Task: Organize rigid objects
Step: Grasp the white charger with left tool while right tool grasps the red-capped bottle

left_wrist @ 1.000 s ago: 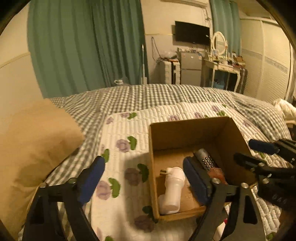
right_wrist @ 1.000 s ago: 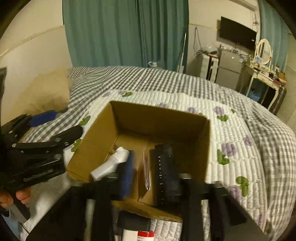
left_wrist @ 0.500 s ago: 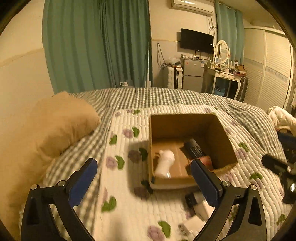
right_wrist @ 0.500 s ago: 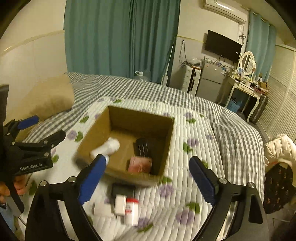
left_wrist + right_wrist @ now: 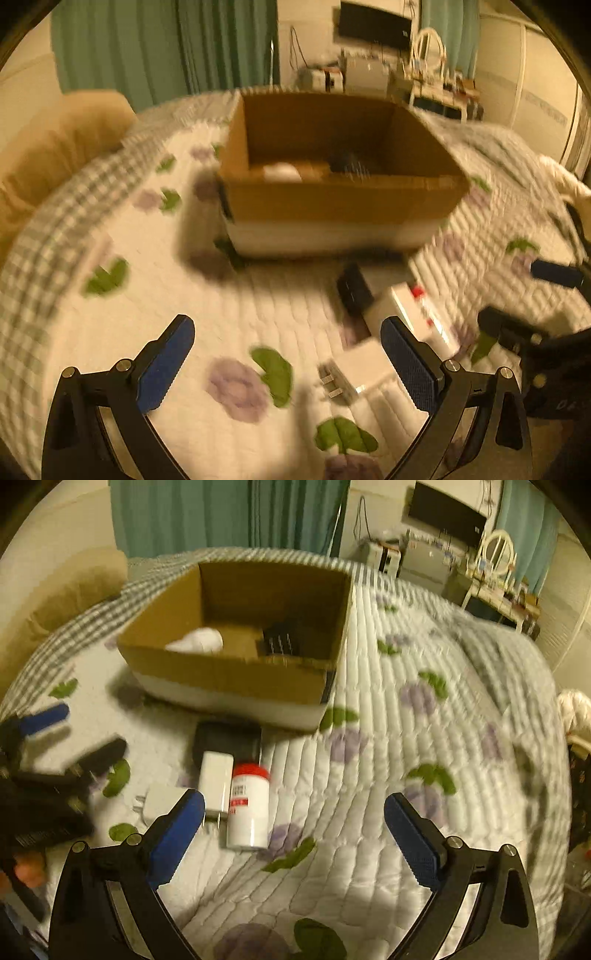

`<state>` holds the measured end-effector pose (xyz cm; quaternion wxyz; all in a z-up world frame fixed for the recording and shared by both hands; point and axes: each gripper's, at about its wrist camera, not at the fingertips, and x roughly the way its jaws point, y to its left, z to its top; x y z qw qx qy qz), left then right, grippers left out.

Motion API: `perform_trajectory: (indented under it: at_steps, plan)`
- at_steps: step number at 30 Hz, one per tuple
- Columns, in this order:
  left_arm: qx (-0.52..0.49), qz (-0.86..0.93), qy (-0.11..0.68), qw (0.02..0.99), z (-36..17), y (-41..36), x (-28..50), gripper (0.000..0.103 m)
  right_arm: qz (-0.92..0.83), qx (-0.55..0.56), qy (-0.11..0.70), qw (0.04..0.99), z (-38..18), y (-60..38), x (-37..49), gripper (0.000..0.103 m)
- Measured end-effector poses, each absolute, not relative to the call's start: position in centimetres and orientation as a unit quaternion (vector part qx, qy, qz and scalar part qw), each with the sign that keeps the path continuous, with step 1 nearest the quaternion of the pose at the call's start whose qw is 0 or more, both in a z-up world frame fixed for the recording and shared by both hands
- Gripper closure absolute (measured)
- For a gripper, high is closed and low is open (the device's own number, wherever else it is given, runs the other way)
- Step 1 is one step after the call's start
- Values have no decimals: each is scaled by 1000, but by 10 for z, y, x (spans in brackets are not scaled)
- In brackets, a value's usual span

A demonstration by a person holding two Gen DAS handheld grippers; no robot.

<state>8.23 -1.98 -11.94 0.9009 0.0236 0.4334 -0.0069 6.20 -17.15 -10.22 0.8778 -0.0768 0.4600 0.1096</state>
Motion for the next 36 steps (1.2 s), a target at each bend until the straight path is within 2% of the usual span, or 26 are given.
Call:
perform_trajectory:
  at_steps: [12,15,17,19,27,30,33,35,36]
  plan:
    - [86,-75,488,865,-168,-62,87,3,103,-30,483,869,-118,-186,67,5]
    - [85,-77,502,857,-176,-65,94,11,99,-30,486,868,-118,-187,67,5]
    - [83,-88,502,857,-178,-68,94,29,98,-31,486,868,-119,-186,68,5]
    - [78,-101,504,854,-179,-70,95,37,97,-33,488,867,-119,-185,69,5]
    - [69,-69,470,877,-150,-51,76,38,95,-43,497,862,-124,-183,72,5]
    - [59,-43,455,887,-132,-31,76,38,97,-64,509,853,-130,-176,76,10]
    - [51,-21,445,894,-121,-13,82,38,99,-92,530,837,-139,-166,83,22]
    - [41,-18,445,894,-119,-6,83,38,96,-112,542,827,-145,-160,88,24]
    - [33,-18,447,894,-118,1,86,38,104,-118,546,823,-147,-155,91,33]
